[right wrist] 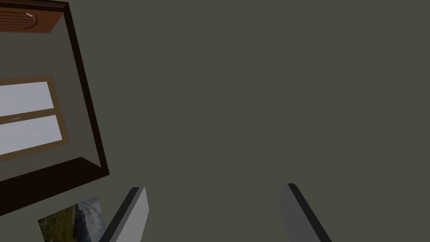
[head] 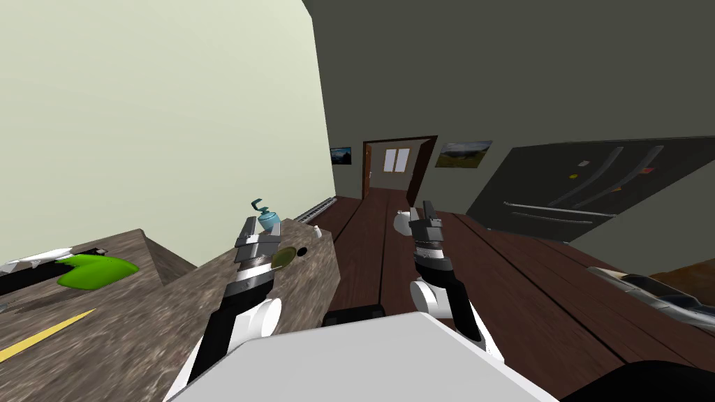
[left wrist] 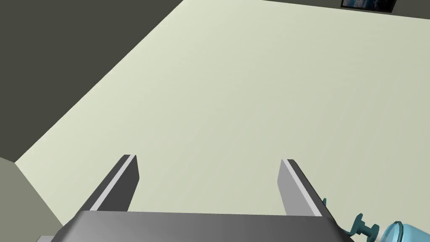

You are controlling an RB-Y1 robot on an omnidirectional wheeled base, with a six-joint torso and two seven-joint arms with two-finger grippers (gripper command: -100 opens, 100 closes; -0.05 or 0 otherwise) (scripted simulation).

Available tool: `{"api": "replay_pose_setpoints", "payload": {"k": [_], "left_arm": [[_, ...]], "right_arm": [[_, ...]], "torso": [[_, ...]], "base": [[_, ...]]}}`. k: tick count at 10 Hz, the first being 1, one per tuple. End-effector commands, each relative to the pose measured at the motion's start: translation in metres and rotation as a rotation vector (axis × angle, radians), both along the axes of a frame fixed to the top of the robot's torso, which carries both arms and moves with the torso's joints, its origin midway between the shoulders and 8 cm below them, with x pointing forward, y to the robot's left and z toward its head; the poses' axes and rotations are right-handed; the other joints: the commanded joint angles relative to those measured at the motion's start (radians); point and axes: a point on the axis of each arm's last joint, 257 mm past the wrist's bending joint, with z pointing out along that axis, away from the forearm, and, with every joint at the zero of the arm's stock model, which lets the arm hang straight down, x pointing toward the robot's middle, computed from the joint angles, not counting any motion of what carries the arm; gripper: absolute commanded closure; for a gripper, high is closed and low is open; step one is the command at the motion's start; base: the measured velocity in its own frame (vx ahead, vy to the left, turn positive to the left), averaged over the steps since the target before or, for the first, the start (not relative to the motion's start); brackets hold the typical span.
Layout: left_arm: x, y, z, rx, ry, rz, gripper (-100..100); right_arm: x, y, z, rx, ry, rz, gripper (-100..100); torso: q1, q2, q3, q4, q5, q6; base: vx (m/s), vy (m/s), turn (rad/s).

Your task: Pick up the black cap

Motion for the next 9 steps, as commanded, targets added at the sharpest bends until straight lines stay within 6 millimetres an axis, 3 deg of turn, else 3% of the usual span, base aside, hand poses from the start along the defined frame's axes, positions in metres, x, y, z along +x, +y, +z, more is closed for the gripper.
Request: {"api": "replay_pose_setpoints", "payload": {"k": [1, 4, 8, 9], "left_arm": [[0.001, 0.008, -0.009, 0.026, 0.045, 0.002, -100], [0.001, 0.03, -0.03, 0.054, 0.143, 0.023, -100], [-0.007, 0.075, -0.067, 0.062, 0.318, 0.077, -100], [-0.006, 0.076, -0.07, 0.058, 0.331, 0.077, -100]], "right_arm": [[0.0, 0.0, 0.0, 0.0, 0.0, 0.0, 0], [0.0, 0.0, 0.0, 0.0, 0.0, 0.0, 0], [0.0, 0.0, 0.0, 0.0, 0.0, 0.0, 0], [0.0, 0.0, 0.0, 0.0, 0.0, 0.0, 0]], "torso": [[0.0, 0.0, 0.0, 0.0, 0.0, 0.0], [-0.001, 0.0, 0.0, 0.0, 0.0, 0.0], [-0.002, 0.0, 0.0, 0.0, 0.0, 0.0], [-0.002, -0.001, 0.0, 0.0, 0.0, 0.0]], "base": [[0.0, -0.011, -0.014], [-0.002, -0.02, -0.014], [0.012, -0.031, -0.017], [0.013, -0.02, -0.001]]}}
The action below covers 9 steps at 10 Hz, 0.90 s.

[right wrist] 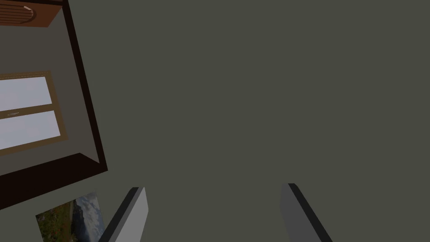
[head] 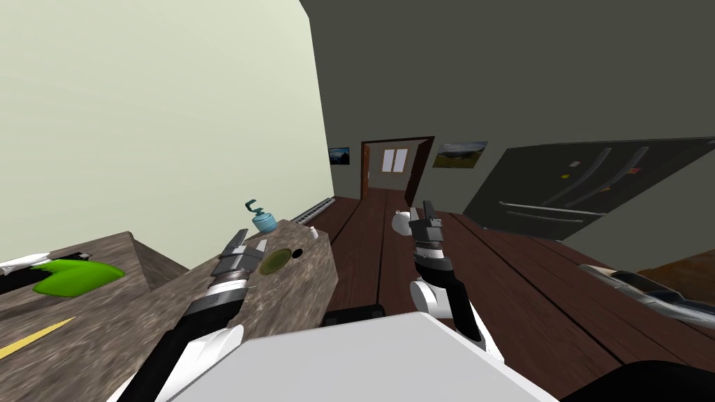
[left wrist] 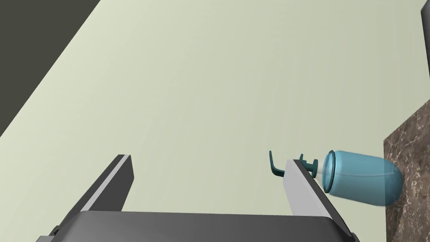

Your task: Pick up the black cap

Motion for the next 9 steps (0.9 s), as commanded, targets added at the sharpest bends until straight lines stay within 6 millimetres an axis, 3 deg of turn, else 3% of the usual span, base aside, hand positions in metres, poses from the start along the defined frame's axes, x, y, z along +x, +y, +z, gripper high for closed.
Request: {"api": "replay_pose_setpoints", "payload": {"k": [1, 5, 9], "left_arm": [[-0.006, 0.016, -0.015, -0.007, 0.069, 0.022, -100], [-0.022, 0.055, -0.046, -0.029, 0.216, 0.077, -100], [-0.036, 0.081, -0.075, -0.065, 0.348, 0.117, -100]], "right_arm": [[0.0, 0.0, 0.0, 0.0, 0.0, 0.0, 0], [0.0, 0.0, 0.0, 0.0, 0.0, 0.0, 0], [0.0, 0.0, 0.0, 0.0, 0.0, 0.0, 0]], "torso": [[0.0, 0.0, 0.0, 0.0, 0.0, 0.0], [0.0, 0.0, 0.0, 0.0, 0.0, 0.0], [0.0, -0.001, 0.0, 0.0, 0.0, 0.0]], "base": [[0.011, -0.02, -0.013], [0.024, -0.032, -0.011], [0.029, -0.026, -0.005]]}}
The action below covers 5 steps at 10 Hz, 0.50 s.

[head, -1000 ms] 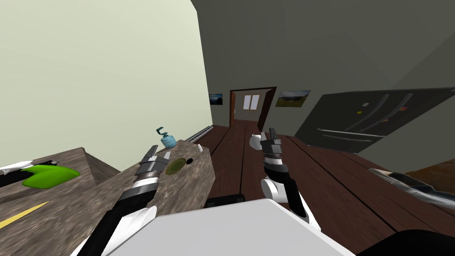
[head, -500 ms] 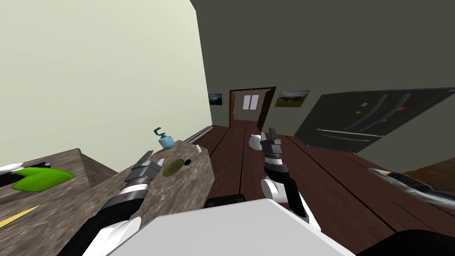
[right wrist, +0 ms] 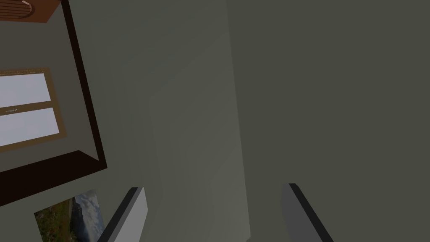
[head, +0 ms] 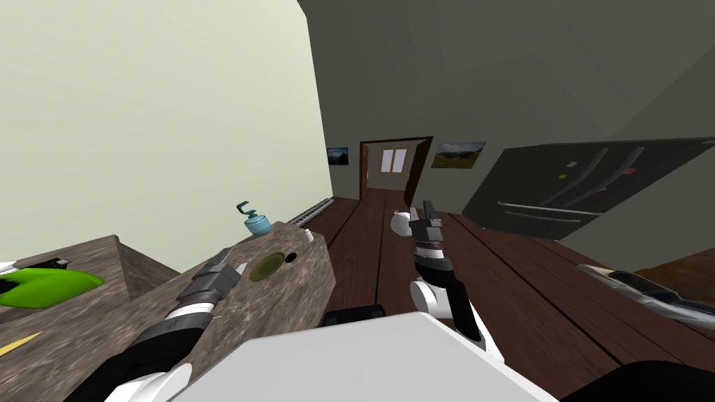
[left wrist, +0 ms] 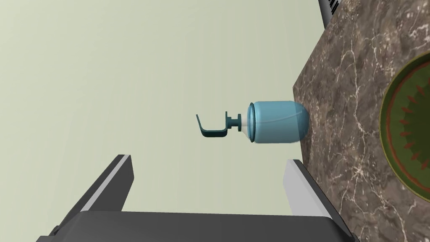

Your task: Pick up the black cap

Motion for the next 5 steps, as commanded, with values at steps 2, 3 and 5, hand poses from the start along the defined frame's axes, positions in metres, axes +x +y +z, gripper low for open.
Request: {"api": "replay_pose_setpoints", "payload": {"k": [2, 3, 5], "left_arm": [[-0.01, 0.017, -0.014, -0.023, 0.073, 0.027, -100], [-0.011, 0.018, -0.021, -0.033, 0.102, 0.032, -100], [-0.02, 0.029, -0.035, -0.056, 0.163, 0.051, -100]], "right_arm": [[0.0, 0.0, 0.0, 0.0, 0.0, 0.0, 0], [0.0, 0.0, 0.0, 0.0, 0.0, 0.0, 0], [0.0, 0.0, 0.0, 0.0, 0.0, 0.0, 0]], "torso": [[0.0, 0.0, 0.0, 0.0, 0.0, 0.0], [0.0, 0.0, 0.0, 0.0, 0.0, 0.0], [0.0, 0.0, 0.0, 0.0, 0.0, 0.0]], "base": [[0.033, -0.023, -0.003], [0.032, -0.024, 0.0], [0.037, -0.024, -0.001]]}}
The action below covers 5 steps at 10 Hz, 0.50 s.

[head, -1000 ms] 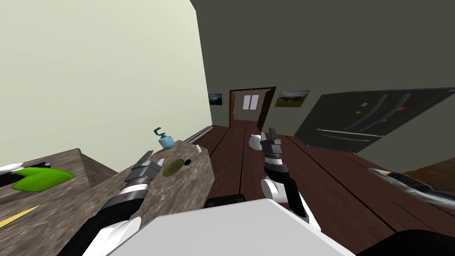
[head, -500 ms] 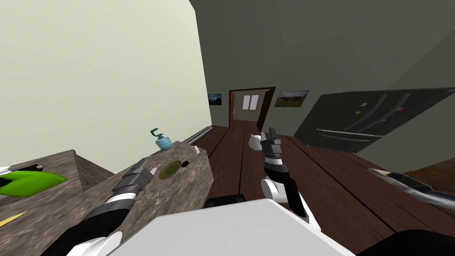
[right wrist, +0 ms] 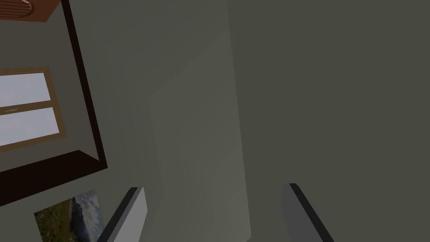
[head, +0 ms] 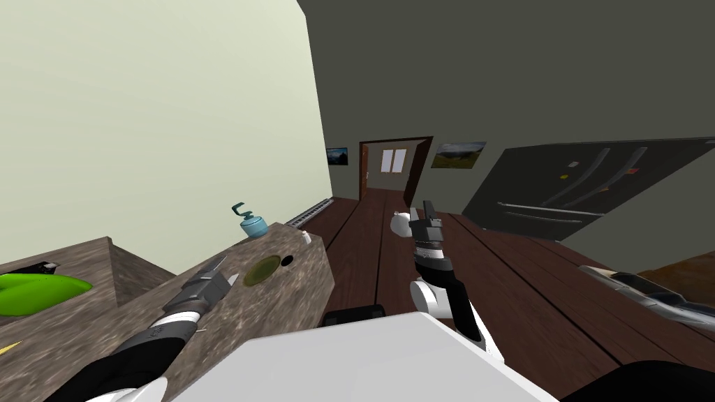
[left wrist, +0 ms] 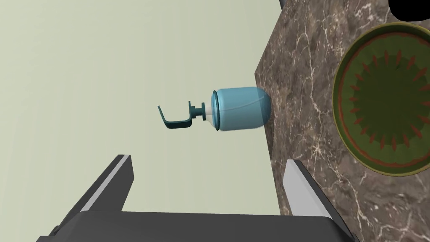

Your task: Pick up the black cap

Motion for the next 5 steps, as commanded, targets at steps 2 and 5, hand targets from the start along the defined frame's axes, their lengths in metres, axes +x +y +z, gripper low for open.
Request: {"api": "replay_pose_setpoints", "payload": {"k": [2, 5], "left_arm": [[-0.013, 0.01, -0.017, -0.032, 0.08, 0.023, -100], [-0.031, 0.024, -0.034, -0.076, 0.171, 0.052, -100]], "right_arm": [[0.0, 0.0, 0.0, 0.0, 0.0, 0.0, 0], [0.0, 0.0, 0.0, 0.0, 0.0, 0.0, 0]], "torso": [[-0.001, -0.001, 0.0, 0.0, 0.0, 0.0], [0.0, -0.001, -0.001, 0.0, 0.0, 0.0]], "base": [[0.047, -0.033, 0.001], [0.05, -0.026, 0.001]]}}
